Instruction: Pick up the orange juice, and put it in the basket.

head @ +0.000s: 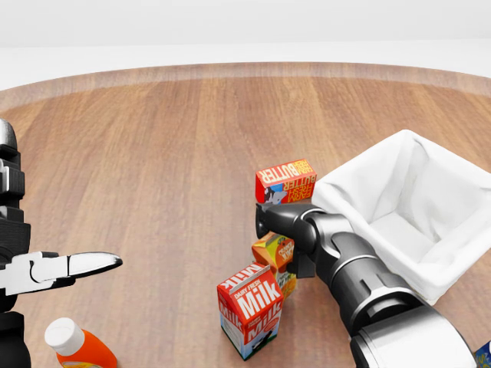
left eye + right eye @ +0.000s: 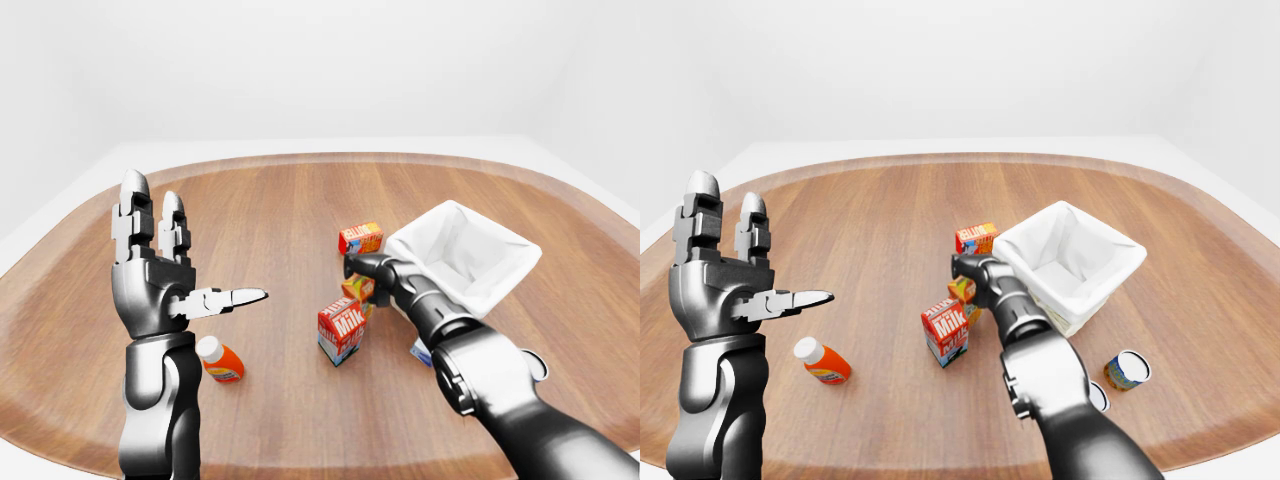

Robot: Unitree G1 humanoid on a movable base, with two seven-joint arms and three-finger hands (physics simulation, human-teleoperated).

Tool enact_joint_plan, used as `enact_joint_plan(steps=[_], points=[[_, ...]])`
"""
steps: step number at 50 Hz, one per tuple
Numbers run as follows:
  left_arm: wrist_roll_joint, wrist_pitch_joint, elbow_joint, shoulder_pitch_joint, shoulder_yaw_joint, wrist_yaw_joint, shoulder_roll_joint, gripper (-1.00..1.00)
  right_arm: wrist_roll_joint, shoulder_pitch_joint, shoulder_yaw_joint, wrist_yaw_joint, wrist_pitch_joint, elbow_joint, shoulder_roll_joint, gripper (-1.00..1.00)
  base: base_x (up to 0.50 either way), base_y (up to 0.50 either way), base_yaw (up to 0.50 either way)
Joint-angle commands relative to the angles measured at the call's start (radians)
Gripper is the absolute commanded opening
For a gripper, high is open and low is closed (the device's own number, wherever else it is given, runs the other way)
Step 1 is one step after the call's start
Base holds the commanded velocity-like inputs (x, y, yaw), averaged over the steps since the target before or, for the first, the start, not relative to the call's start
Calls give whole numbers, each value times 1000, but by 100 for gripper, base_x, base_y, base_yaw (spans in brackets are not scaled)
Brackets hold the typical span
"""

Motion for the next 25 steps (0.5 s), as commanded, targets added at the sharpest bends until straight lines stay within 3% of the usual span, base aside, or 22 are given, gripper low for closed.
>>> enact_joint_plan(steps=[1, 25], points=[[0, 0, 0, 0, 0, 0, 0, 100, -27, -24, -18, -25, 0, -13, -9, -100, 0, 0, 0], [0, 0, 0, 0, 0, 0, 0, 100, -29, -65, -21, 0, 0, -16, -18, -100, 0, 0, 0]])
